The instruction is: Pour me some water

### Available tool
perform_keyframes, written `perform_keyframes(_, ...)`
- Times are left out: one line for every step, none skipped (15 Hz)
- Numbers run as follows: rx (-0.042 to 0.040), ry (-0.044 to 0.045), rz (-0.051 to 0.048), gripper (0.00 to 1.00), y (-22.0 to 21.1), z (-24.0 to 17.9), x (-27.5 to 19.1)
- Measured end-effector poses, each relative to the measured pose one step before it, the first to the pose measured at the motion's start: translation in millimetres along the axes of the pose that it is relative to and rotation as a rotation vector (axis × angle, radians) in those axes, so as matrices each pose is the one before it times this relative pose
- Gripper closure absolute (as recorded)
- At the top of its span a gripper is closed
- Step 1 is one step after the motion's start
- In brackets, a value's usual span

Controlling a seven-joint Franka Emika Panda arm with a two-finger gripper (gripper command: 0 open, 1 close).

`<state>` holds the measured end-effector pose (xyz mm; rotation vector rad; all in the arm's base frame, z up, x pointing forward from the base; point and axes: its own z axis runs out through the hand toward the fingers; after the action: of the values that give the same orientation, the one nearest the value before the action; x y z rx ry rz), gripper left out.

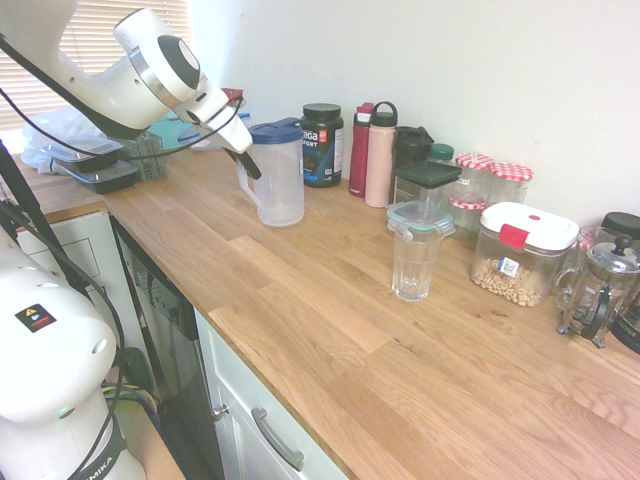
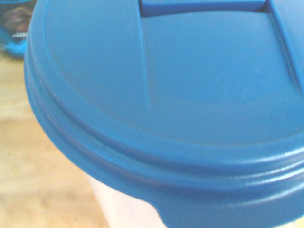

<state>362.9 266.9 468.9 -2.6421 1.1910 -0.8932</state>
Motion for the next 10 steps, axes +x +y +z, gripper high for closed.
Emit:
perform_keyframes(-0.01061,-0.01503,-0.04264,1.00,11.38,-12.14,9.17)
perform_keyframes(-0.02264,-0.02631,-0.05510,1.00,16.23,-8.85,8.19)
perform_keyframes(-0.01796,-0.03650,-0.05763,1.00,17.55,-6.24,7.29)
perform_keyframes(-0.01257,-0.03934,-0.05943,1.00,19.69,-4.30,9.29)
perform_keyframes(-0.00513,-0.03366,-0.05850,1.00,19.09,-7.21,11.50)
perform_keyframes(0.00209,-0.02170,-0.04175,1.00,20.20,-7.88,14.90)
perform_keyframes(-0.00798,-0.01661,-0.02860,1.00,25.85,-7.25,17.36)
perform_keyframes(-0.02066,-0.01411,-0.02513,1.00,26.32,-7.17,12.13)
perform_keyframes(-0.00940,-0.01235,-0.01923,1.00,24.14,-6.59,6.28)
perform_keyframes(0.00471,-0.00686,-0.00834,1.00,23.58,-2.41,6.34)
